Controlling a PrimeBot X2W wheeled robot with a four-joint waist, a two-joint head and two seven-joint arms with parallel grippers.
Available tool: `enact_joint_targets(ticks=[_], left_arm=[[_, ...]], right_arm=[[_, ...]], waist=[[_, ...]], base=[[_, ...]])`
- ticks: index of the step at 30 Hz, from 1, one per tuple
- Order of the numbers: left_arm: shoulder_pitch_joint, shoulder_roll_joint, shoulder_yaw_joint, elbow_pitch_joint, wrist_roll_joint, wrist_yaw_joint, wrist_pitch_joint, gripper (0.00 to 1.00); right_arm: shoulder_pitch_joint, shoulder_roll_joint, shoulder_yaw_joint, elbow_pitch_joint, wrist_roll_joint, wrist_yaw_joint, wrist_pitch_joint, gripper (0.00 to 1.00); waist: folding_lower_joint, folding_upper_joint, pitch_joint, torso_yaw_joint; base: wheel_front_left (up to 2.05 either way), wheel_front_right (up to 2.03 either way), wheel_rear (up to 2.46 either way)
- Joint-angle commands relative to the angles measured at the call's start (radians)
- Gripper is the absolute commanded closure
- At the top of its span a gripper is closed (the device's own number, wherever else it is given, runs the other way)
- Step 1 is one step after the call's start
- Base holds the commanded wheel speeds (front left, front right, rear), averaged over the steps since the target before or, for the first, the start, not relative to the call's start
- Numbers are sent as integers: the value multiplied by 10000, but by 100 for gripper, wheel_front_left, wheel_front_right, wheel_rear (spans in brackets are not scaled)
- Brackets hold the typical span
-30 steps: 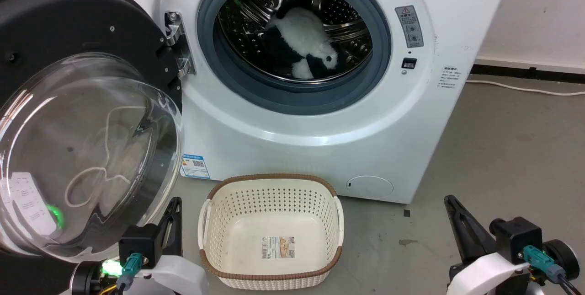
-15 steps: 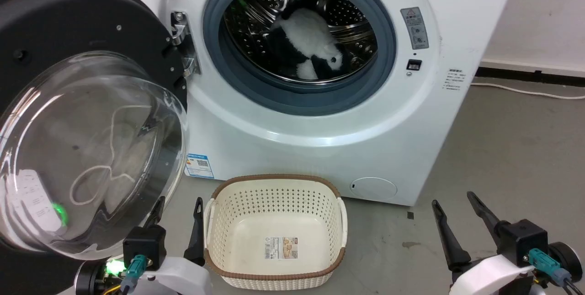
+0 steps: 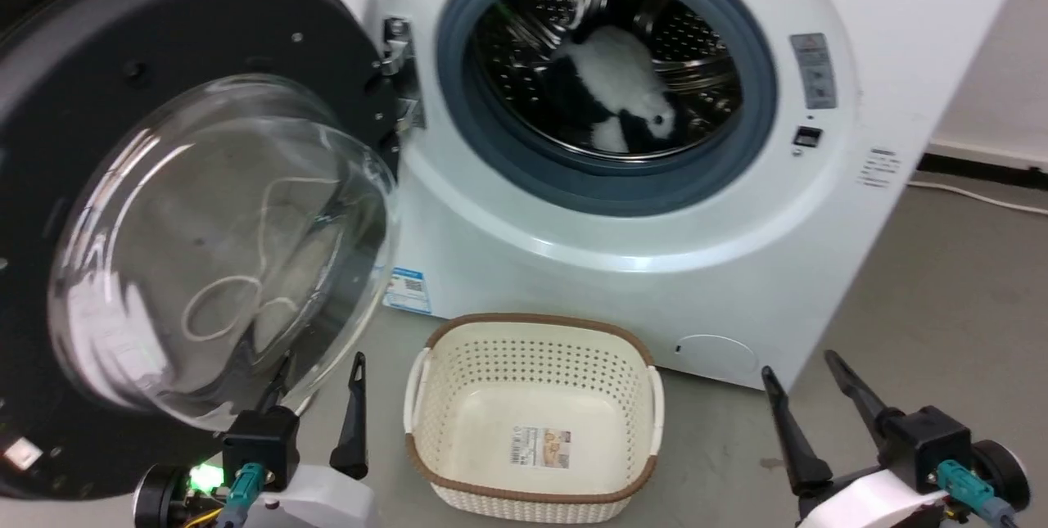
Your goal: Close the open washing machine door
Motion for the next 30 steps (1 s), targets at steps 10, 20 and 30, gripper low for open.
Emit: enact_joint_targets(ticks=[10,20,30], left_arm=[[328,113,75,-280,-31,284,-297,0],[555,176,121,-508,-38,486,-506,0],[681,259,62,-628,-35,584,-715,0]], right_arm=[[-196,-198,711,231,239,3,-287,0],[-493,-341,1262,488,456,4,-496,0],[-496,-436,1585,598,564,5,-704,0]], waist=[[1,-1,160,623],[1,-1,134,1018],[1,-1,99,1411]], base=[[0,0,0],[-8,-8,-8],[0,0,0]])
